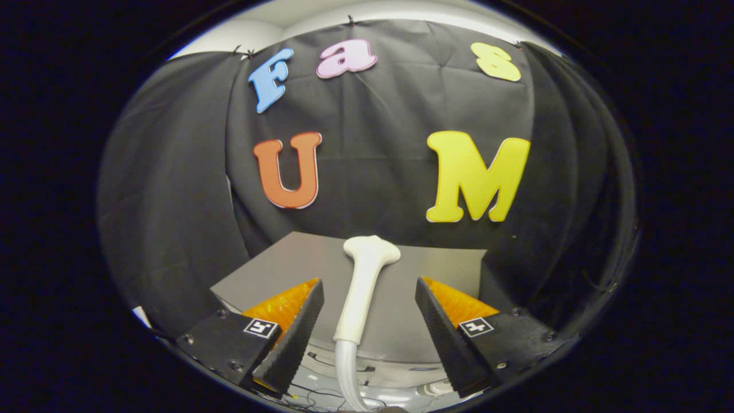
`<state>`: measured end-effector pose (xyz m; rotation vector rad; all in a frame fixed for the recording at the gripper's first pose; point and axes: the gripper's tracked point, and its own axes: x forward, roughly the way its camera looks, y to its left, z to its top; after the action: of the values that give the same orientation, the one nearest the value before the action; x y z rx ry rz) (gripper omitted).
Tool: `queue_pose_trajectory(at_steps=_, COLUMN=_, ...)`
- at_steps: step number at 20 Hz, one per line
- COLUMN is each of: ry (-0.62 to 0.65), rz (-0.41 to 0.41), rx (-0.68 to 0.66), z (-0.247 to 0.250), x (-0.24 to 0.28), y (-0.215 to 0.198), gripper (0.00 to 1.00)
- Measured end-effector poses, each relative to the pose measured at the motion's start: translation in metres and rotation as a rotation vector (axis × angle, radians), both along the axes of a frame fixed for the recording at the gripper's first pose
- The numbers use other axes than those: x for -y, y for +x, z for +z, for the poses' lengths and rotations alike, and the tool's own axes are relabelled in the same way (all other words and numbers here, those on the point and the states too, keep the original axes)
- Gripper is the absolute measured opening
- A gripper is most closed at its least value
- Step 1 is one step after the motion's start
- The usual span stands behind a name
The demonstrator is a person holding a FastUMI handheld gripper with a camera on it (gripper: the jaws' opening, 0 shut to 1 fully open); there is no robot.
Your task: Iron the clothes twice with a garment steamer, once on the left side and once on the right side.
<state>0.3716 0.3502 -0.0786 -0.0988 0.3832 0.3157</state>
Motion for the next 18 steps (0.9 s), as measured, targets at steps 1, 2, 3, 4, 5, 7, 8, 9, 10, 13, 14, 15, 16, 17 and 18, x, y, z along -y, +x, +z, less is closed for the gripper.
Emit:
queue_pose_trajectory(at_steps=1, ry=-0.017, rz=-0.008, rx=-0.024, z=-0.011, x=-0.005, y=0.012, gripper=0.99)
queue_pose_trajectory(at_steps=2, ry=-0.024, rz=-0.017, rx=-0.048, z=-0.020, x=-0.010, y=0.020, gripper=0.99)
queue_pose_trajectory(at_steps=3, ry=-0.031, rz=-0.023, rx=-0.076, z=-0.028, x=-0.015, y=0.030, gripper=0.99)
queue_pose_trajectory(at_steps=4, ry=-0.041, rz=-0.035, rx=-0.098, z=-0.037, x=-0.019, y=0.038, gripper=0.98)
queue_pose_trajectory(at_steps=5, ry=-0.049, rz=-0.044, rx=-0.122, z=-0.044, x=-0.022, y=0.045, gripper=0.96)
queue_pose_trajectory(at_steps=7, ry=-0.062, rz=-0.054, rx=-0.200, z=-0.065, x=-0.025, y=0.050, gripper=0.91)
queue_pose_trajectory(at_steps=8, ry=-0.058, rz=-0.060, rx=-0.227, z=-0.071, x=-0.026, y=0.054, gripper=0.90)
queue_pose_trajectory(at_steps=9, ry=-0.057, rz=-0.069, rx=-0.246, z=-0.075, x=-0.024, y=0.050, gripper=0.87)
queue_pose_trajectory(at_steps=10, ry=-0.055, rz=-0.075, rx=-0.237, z=-0.072, x=-0.025, y=0.049, gripper=0.83)
queue_pose_trajectory(at_steps=13, ry=-0.065, rz=-0.096, rx=-0.255, z=-0.073, x=-0.025, y=0.052, gripper=0.63)
queue_pose_trajectory(at_steps=14, ry=-0.064, rz=-0.113, rx=-0.259, z=-0.073, x=-0.022, y=0.051, gripper=0.56)
queue_pose_trajectory(at_steps=15, ry=-0.053, rz=-0.113, rx=-0.274, z=-0.072, x=-0.024, y=0.050, gripper=0.49)
queue_pose_trajectory(at_steps=16, ry=-0.039, rz=-0.104, rx=-0.287, z=-0.074, x=-0.027, y=0.050, gripper=0.43)
queue_pose_trajectory(at_steps=17, ry=-0.015, rz=-0.092, rx=-0.292, z=-0.072, x=-0.030, y=0.049, gripper=0.40)
queue_pose_trajectory(at_steps=18, ry=-0.009, rz=-0.084, rx=-0.288, z=-0.071, x=-0.030, y=0.049, gripper=0.38)
